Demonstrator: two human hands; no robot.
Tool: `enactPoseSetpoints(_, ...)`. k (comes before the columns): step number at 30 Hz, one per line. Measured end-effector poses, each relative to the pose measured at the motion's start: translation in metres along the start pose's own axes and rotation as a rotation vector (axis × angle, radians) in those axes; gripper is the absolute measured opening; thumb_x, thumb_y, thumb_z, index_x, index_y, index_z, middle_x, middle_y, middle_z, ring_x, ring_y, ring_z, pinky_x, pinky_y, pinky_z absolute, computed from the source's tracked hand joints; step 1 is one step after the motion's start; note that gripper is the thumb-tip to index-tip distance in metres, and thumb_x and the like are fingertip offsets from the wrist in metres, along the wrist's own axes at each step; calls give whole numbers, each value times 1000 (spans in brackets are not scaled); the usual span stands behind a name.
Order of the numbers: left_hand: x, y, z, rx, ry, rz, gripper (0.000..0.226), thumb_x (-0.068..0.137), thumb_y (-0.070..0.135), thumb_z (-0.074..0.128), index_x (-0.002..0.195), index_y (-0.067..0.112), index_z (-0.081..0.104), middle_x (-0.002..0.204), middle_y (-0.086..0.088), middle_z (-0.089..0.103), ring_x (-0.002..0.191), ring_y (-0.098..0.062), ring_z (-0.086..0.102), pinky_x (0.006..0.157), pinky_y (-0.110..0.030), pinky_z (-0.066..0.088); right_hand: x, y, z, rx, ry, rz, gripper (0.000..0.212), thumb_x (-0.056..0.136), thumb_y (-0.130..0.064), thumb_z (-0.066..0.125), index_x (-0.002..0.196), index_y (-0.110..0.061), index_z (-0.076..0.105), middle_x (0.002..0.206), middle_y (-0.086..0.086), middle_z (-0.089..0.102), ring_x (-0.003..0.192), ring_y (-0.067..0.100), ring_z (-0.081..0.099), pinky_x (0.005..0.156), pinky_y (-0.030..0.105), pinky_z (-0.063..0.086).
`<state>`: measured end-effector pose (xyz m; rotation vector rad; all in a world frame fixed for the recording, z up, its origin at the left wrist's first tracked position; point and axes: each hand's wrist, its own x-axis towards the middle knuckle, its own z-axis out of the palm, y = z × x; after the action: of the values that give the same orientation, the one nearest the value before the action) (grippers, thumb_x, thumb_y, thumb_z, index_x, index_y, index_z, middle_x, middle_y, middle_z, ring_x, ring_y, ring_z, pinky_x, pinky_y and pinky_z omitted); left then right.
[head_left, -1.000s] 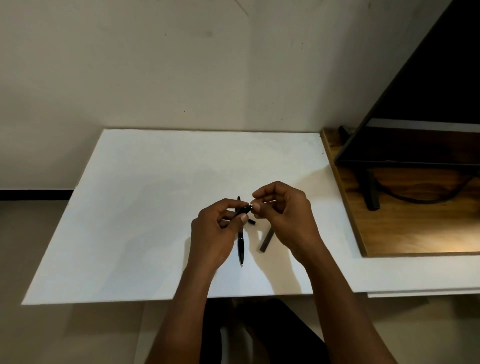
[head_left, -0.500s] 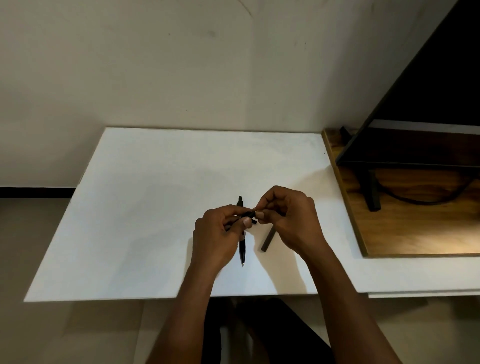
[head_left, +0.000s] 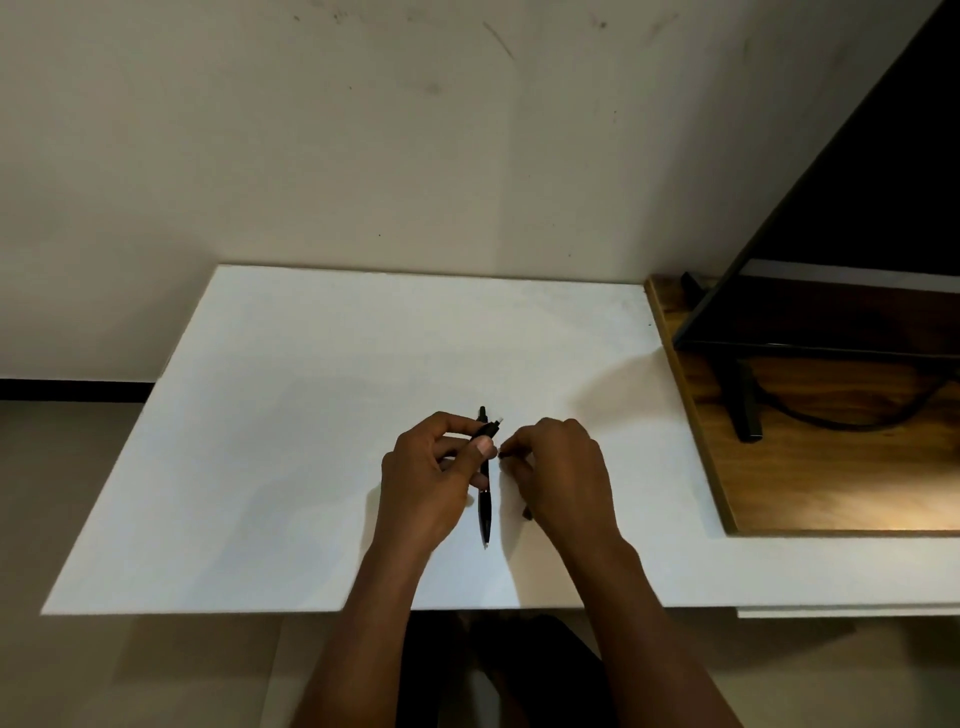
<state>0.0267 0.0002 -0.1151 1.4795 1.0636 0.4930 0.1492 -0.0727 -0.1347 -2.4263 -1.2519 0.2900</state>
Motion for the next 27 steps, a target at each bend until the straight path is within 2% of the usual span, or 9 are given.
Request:
enactPoseSetpoints(5, 0, 1, -1, -8, 0, -13, 12, 91, 17, 69, 103, 15, 70, 86, -2, 79, 61, -6, 72, 44, -9, 43, 2, -1, 8, -71, 24, 18, 14, 91, -13, 60, 90, -19, 73, 87, 0, 70, 88, 25, 61, 73, 35, 48)
enactPoseSetpoints(7, -1, 1, -2, -2, 3, -12, 12, 91, 18, 69, 102, 16, 70, 87, -2, 79, 59, -3, 71, 44, -9, 43, 3, -1, 5, 164, 86, 123, 7, 90, -13, 63, 88, -17, 69, 85, -3, 69, 79, 17, 64, 68, 26, 51)
enactPoseSetpoints(9, 0, 1, -2, 10, 5, -6, 11, 90, 19, 69, 101, 17, 70, 86, -1, 79, 60, -4, 71, 47, -8, 44, 5, -1, -7, 545, 150, 280, 6, 89, -12, 67, 89, -17, 70, 82, -4, 72, 71, 7, 66, 62, 14, 46)
enactPoseSetpoints(12, 0, 2, -2, 12, 1, -16, 13, 90, 21, 70, 102, 16, 70, 87, -3, 78, 62, -5, 72, 47, -8, 44, 4, -1, -23, 1115, 69, 381, 23, 91, -4, 65, 105, -20, 73, 85, 3, 77, 76, 8, 69, 66, 19, 51)
enactPoseSetpoints(14, -1, 4, -1, -2, -2, -32, 15, 90, 22, 70, 104, 16, 70, 88, -4, 78, 64, -6, 72, 45, -8, 43, 3, 0, -27, 1251, 31, 355, 27, 95, -4, 61, 114, -20, 73, 92, 7, 77, 85, 11, 71, 76, 20, 56)
enactPoseSetpoints(17, -2, 6, 0, -28, -11, -47, 15, 91, 22, 68, 105, 17, 69, 87, -1, 79, 65, -8, 72, 43, -9, 43, 2, -1, -25, 1336, 8, 341, 19, 96, -6, 60, 110, -8, 73, 97, 11, 77, 94, 22, 72, 88, 31, 57)
enactPoseSetpoints(20, -2, 7, 1, -45, -18, -55, 14, 91, 22, 68, 104, 18, 70, 85, 0, 79, 67, -11, 73, 43, -10, 43, 1, -2, -23, 1327, -19, 322, 17, 94, -8, 64, 108, -3, 72, 96, 13, 78, 94, 25, 74, 86, 31, 58)
enactPoseSetpoints(27, -2, 6, -2, -37, -19, -49, 15, 90, 24, 70, 103, 17, 70, 84, -4, 79, 63, -10, 72, 44, -11, 45, 1, -3, -22, 1270, -35, 251, 16, 95, -5, 62, 105, -3, 74, 93, 12, 78, 90, 25, 75, 81, 31, 60)
